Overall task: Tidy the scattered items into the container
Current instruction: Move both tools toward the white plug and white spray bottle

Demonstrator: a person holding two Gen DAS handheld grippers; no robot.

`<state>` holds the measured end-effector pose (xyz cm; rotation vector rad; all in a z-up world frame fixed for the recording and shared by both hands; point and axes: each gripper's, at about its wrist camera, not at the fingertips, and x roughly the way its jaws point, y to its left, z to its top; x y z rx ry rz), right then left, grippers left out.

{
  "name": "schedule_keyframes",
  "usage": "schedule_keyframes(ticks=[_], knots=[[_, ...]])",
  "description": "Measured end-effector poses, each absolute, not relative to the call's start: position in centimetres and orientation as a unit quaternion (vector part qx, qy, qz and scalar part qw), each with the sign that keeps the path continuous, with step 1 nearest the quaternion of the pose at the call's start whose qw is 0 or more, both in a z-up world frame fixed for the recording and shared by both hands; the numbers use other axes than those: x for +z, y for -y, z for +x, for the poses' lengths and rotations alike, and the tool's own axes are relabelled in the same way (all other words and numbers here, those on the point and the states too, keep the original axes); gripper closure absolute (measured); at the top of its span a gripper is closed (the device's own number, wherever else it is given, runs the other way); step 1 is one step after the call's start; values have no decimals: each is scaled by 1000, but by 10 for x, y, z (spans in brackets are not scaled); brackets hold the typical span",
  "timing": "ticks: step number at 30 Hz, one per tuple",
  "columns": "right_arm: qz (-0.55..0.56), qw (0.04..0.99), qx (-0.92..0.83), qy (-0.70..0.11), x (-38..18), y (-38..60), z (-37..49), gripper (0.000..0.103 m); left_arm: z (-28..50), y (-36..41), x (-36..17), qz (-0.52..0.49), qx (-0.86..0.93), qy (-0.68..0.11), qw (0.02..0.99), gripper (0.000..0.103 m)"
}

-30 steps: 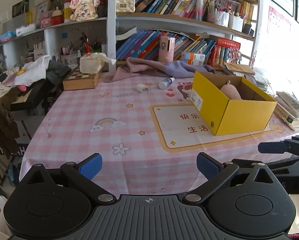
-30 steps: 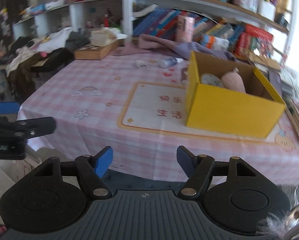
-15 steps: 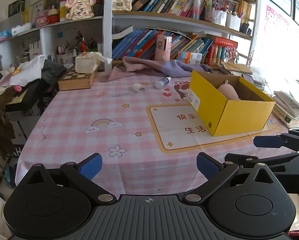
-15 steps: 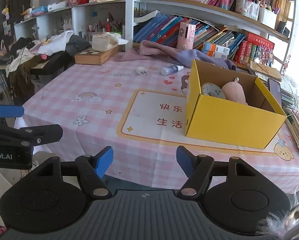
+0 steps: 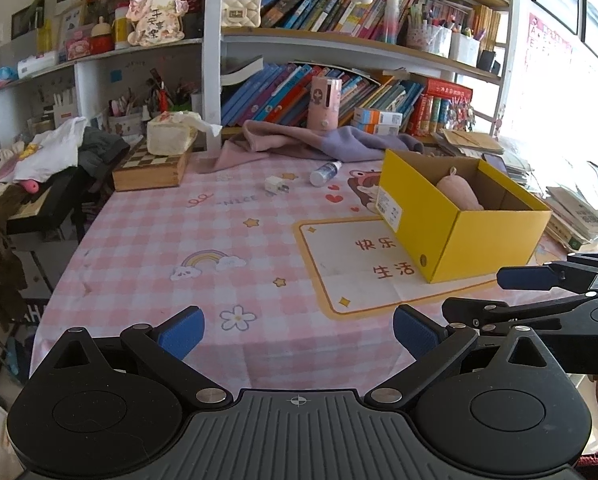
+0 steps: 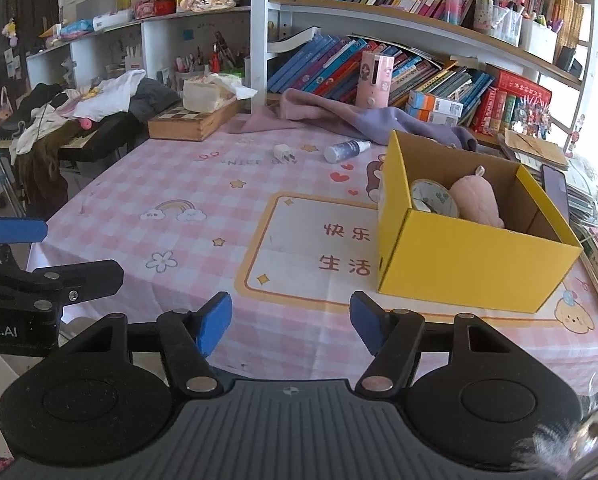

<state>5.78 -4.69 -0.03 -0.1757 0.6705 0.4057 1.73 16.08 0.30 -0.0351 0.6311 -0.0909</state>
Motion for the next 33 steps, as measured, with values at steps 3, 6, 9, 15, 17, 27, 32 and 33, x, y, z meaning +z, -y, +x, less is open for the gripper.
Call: schedule_keyframes(ticks=[3, 6, 9, 15, 17, 27, 32, 33], knots=[[-87, 921, 200, -322, 0, 40, 64, 40, 22, -166, 4, -17, -43, -305, 951, 1], [-85, 923, 198, -319, 1, 36, 72, 40, 28, -169, 5, -12, -42, -302, 952, 1], [-83, 923, 195, -321, 0, 33, 80, 40, 35, -171, 3, -10, -45, -304, 952, 1], [-85, 923, 196, -322, 0, 25, 96, 40, 48, -172, -1, -4, -61, -316, 947, 1], [-88, 921, 200, -323, -1, 20, 103, 41, 52, -173, -1, -3, -63, -311, 948, 1], [-91, 916, 198, -337, -6, 7, 141, 45, 85, -180, -7, -12, -67, -323, 944, 1], [-97, 913, 203, -341, -6, 1, 165, 45, 104, -181, -7, -16, -65, -321, 945, 1], [-97, 912, 204, -342, -6, -1, 171, 45, 109, -181, -7, -16, -63, -322, 944, 1]])
